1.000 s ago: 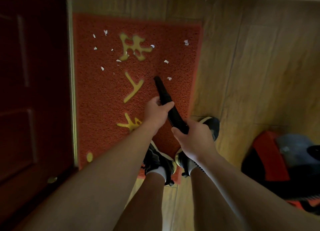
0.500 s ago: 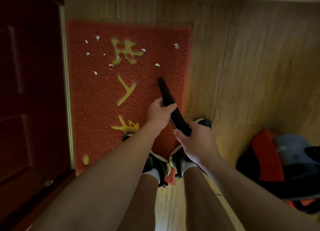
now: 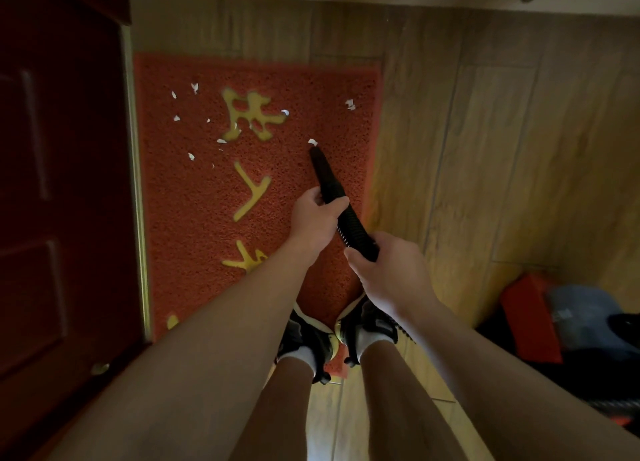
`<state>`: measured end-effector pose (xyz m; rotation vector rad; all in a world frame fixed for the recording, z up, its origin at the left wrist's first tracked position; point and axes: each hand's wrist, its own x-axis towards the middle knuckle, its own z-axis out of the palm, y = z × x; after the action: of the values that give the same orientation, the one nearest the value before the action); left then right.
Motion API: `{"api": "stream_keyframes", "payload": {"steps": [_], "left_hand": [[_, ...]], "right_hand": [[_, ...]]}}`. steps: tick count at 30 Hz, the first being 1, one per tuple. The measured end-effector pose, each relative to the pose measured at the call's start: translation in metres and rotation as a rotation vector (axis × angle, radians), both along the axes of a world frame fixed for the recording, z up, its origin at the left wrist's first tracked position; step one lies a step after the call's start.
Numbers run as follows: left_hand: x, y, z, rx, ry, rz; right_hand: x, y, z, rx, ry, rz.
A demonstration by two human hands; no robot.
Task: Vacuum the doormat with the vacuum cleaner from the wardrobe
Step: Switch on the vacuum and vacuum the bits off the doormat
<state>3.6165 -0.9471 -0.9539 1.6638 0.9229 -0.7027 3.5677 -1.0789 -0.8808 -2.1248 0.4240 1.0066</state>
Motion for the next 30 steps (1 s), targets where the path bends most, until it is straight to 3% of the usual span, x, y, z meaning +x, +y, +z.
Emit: {"api": "stream_keyframes", "payload": {"steps": [30], "left_hand": [[0.061, -0.069, -0.001, -0.022, 0.008, -0.024]], "right_hand": [[0.054, -0.066, -0.004, 0.005, -0.02, -0.057]]}}
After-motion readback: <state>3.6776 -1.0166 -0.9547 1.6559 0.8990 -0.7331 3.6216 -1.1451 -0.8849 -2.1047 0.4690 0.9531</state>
